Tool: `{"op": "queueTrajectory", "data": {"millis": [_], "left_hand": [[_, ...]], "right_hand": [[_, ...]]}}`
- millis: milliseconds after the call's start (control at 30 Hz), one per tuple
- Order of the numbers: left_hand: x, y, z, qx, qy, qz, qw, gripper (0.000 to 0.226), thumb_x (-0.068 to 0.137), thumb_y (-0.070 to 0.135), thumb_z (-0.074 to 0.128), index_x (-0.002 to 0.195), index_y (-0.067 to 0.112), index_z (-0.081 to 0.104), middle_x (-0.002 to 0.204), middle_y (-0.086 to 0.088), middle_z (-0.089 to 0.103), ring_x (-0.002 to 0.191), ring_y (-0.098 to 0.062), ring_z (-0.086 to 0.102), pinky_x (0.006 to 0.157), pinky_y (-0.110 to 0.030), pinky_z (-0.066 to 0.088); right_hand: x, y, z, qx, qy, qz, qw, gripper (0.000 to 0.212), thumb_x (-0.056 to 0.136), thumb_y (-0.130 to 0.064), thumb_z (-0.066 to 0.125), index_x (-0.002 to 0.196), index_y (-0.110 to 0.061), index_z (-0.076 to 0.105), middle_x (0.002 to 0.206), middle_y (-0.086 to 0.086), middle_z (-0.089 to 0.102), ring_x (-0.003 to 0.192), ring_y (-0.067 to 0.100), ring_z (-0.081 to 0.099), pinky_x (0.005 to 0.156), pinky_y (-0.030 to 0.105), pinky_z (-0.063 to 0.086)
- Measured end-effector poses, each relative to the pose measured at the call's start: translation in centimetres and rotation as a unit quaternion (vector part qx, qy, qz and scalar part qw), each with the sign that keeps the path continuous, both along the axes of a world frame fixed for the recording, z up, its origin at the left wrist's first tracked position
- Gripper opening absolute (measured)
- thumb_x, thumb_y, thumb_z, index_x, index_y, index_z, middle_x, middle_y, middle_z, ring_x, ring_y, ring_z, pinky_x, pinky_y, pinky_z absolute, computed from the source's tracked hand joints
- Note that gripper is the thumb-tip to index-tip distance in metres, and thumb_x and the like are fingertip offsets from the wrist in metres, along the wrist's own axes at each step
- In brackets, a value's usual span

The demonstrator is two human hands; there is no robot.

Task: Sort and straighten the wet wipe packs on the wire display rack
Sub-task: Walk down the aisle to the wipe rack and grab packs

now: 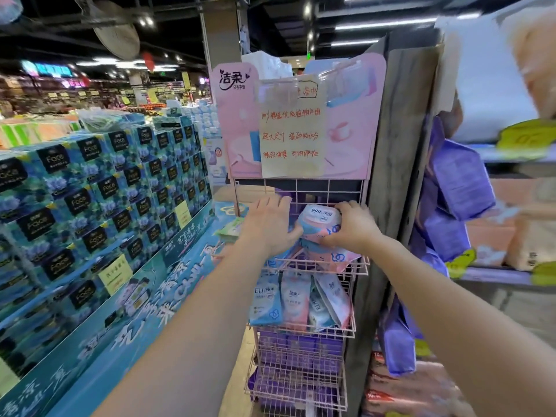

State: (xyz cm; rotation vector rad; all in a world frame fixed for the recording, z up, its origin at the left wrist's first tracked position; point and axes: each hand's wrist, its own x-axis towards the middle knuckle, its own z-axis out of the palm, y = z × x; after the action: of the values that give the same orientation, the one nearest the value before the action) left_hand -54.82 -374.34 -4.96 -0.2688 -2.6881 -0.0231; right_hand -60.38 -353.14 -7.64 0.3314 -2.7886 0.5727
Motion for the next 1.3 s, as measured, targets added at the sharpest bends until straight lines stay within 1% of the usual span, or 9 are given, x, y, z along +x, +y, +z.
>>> {"op": "queueTrajectory", "data": {"millis": [367,467,567,733,833,967,1100,1233,1300], "left_hand": [[-3.4,1.8,1.0,0.294,-0.174,-0.03,0.939,0.093,0.089,0.064,0.064,0.159,0.012,0.031,0.157,-0.015,0.046,0.14,-0.035,0.048,0.114,-0.044,0.043],[-4.1,1.7,1.3,0.406,-0.204,-0.067,0.888,0.059,0.083,0.05,0.08,0.129,0.023,0.055,0.136,-0.007,0.065,0.116,-0.024,0.064,0.103,-0.04,0.052],[-4.6,1.5,1.7,0.436,-0.213,-0.091,0.87,0.053,0.08,0.05,0.083,0.118,0.027,0.055,0.125,-0.002,0.069,0.104,-0.017,0.067,0.092,-0.035,0.055],[-4.3,0.3,2.2,0.473,-0.221,-0.121,0.844,0.104,0.071,0.054,0.091,0.155,0.025,0.036,0.141,0.009,0.05,0.115,-0.01,0.06,0.076,-0.021,0.049],[-4.4,-0.3,2.5,0.455,-0.211,-0.109,0.858,0.091,0.066,0.058,0.092,0.139,0.027,0.047,0.131,0.004,0.056,0.102,-0.01,0.061,0.067,-0.024,0.047],[-4.8,-1.3,3.0,0.457,-0.197,-0.1,0.862,0.09,0.063,0.054,0.095,0.135,0.024,0.05,0.136,0.001,0.052,0.122,-0.021,0.056,0.094,-0.035,0.05],[-4.9,-2.1,3.3,0.463,-0.14,-0.087,0.871,0.075,0.067,0.043,0.097,0.123,0.022,0.051,0.109,0.011,0.055,0.092,0.001,0.055,0.068,-0.018,0.043],[-5.1,-3.0,2.8,0.475,-0.115,-0.06,0.871,0.07,0.069,0.035,0.097,0.118,0.02,0.05,0.101,0.011,0.054,0.082,0.001,0.053,0.055,-0.01,0.042],[-5.0,-3.1,2.7,0.467,-0.109,-0.06,0.875,0.08,0.069,0.036,0.097,0.133,0.022,0.051,0.119,0.012,0.056,0.097,-0.005,0.059,0.076,-0.006,0.045]], "right_hand": [[2.8,1.1,1.4,-0.053,0.101,0.003,0.993,0.097,0.052,-0.064,0.069,0.139,-0.024,0.053,0.131,-0.001,0.057,0.117,0.028,0.052,0.101,0.033,0.035],[3.1,1.6,1.7,-0.089,0.084,0.016,0.992,0.097,0.052,-0.064,0.07,0.141,-0.034,0.05,0.131,-0.003,0.052,0.118,0.024,0.051,0.105,0.035,0.039],[3.1,1.8,1.7,-0.085,0.087,0.017,0.992,0.095,0.058,-0.059,0.081,0.144,-0.039,0.046,0.131,-0.003,0.051,0.118,0.024,0.05,0.104,0.037,0.041],[3.0,1.5,1.9,-0.009,0.119,0.007,0.993,0.099,0.064,-0.062,0.083,0.151,-0.041,0.039,0.141,0.0,0.05,0.118,0.031,0.045,0.105,0.036,0.032],[2.8,1.1,2.1,-0.013,0.112,0.021,0.993,0.101,0.065,-0.059,0.084,0.153,-0.041,0.037,0.145,0.0,0.048,0.122,0.032,0.044,0.106,0.036,0.031],[2.6,0.0,2.4,-0.022,0.099,0.022,0.995,0.11,0.066,-0.06,0.082,0.158,-0.04,0.025,0.152,-0.002,0.045,0.131,0.032,0.042,0.111,0.042,0.035],[2.0,-1.0,2.1,-0.137,-0.001,0.016,0.99,0.125,0.068,-0.049,0.082,0.162,-0.025,0.003,0.145,0.007,0.055,0.124,0.031,0.056,0.101,0.041,0.047],[0.8,-0.8,0.1,-0.083,-0.12,-0.038,0.988,0.085,0.08,-0.039,0.077,0.146,-0.004,0.037,0.117,0.011,0.066,0.093,0.025,0.062,0.069,0.027,0.046],[0.4,-0.8,-0.7,-0.043,-0.149,-0.052,0.986,0.057,0.079,-0.048,0.075,0.113,-0.008,0.053,0.098,0.006,0.066,0.08,0.02,0.062,0.059,0.027,0.044]]}}
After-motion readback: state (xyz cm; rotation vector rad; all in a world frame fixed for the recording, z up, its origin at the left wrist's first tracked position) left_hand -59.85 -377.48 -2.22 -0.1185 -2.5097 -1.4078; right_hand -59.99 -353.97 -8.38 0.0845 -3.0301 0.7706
